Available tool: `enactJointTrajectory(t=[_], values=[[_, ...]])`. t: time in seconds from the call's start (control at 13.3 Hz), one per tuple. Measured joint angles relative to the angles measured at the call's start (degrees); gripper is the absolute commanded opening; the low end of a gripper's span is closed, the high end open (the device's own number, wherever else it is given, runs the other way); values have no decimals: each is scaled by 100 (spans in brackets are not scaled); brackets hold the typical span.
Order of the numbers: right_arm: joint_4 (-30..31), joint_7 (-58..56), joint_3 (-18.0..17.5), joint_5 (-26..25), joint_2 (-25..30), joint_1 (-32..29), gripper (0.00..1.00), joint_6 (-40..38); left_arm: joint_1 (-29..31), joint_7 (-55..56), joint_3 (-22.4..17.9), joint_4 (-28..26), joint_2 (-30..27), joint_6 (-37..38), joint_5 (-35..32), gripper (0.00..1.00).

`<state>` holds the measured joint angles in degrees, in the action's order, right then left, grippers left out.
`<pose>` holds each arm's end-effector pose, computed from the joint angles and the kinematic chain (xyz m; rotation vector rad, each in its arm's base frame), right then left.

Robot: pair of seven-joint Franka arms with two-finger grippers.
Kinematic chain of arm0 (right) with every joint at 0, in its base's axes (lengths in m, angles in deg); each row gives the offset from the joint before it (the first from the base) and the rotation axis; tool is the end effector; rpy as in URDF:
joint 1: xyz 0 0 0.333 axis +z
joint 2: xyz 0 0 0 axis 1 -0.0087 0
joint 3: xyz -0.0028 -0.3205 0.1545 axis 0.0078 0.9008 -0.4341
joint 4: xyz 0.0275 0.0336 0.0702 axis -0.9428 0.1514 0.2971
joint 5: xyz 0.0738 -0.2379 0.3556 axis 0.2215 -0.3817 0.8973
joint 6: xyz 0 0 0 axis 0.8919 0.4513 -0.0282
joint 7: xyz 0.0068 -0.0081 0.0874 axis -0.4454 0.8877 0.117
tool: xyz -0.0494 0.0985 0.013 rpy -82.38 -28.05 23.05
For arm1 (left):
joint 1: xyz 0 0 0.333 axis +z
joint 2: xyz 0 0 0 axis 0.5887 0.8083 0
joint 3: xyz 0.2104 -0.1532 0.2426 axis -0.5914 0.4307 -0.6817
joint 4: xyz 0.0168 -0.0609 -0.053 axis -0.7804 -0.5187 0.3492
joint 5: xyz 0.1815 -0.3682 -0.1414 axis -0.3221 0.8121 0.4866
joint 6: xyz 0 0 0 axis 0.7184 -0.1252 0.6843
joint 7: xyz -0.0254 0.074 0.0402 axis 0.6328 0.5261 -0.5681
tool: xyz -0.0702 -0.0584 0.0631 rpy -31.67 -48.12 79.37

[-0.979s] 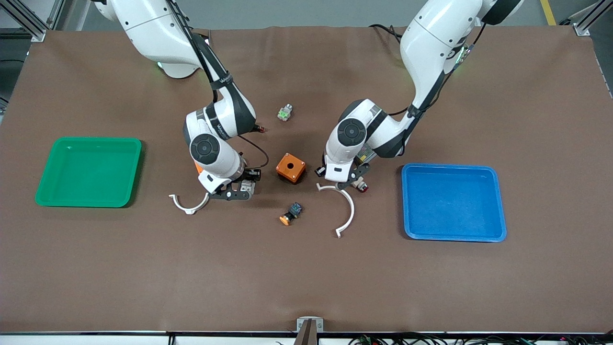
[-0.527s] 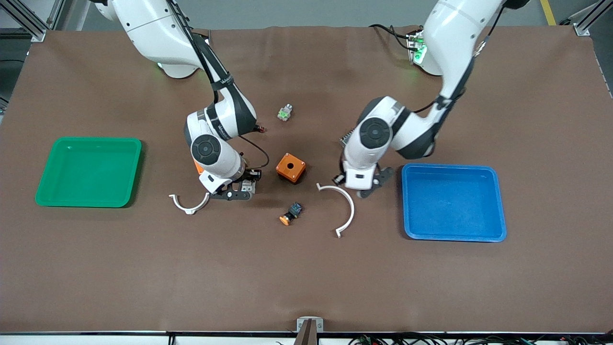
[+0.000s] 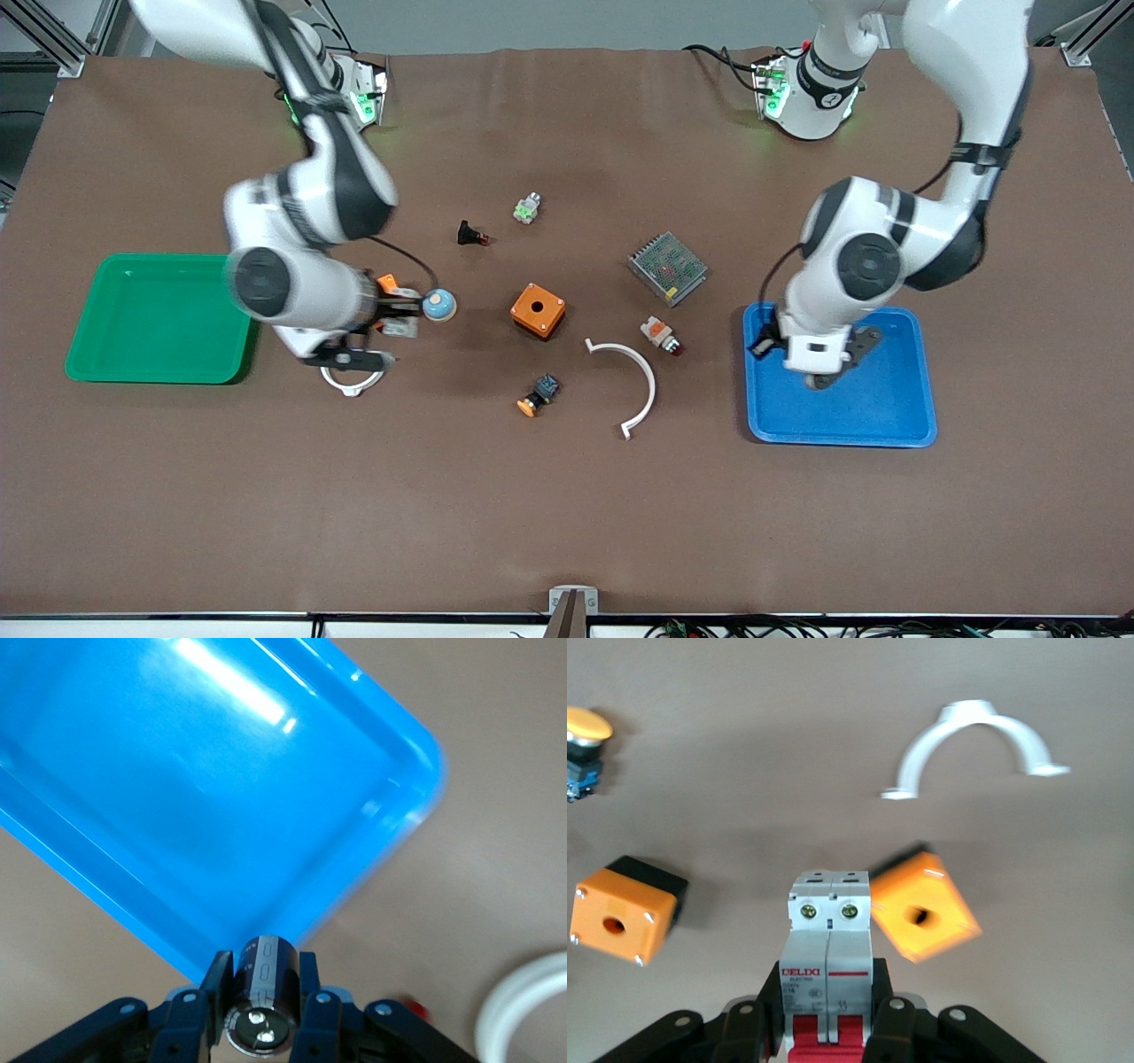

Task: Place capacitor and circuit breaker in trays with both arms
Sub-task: 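Carry the breaker to the green tray while the left gripper carries the capacitor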

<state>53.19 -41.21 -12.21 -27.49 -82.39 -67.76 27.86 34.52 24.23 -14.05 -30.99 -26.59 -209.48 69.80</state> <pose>0.6380 0.1943 0.4170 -3.0364 0.1945 0.4662 0.6356 -0.1687 0.3169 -2.9287 -0.9733 0.1449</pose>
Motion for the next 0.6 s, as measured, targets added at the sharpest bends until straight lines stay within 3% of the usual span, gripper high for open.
enactJointTrajectory(t=[0.3,0.6], values=[[-108,-1336,56,-968,290,-1365,32,-588,1224,-1325,-15,-558,103,-667,-96,1],[-92,-2761,71,-1370,57,-2667,32,-220,1628,-1580,-14,-689,530,-1251,-103,7]])
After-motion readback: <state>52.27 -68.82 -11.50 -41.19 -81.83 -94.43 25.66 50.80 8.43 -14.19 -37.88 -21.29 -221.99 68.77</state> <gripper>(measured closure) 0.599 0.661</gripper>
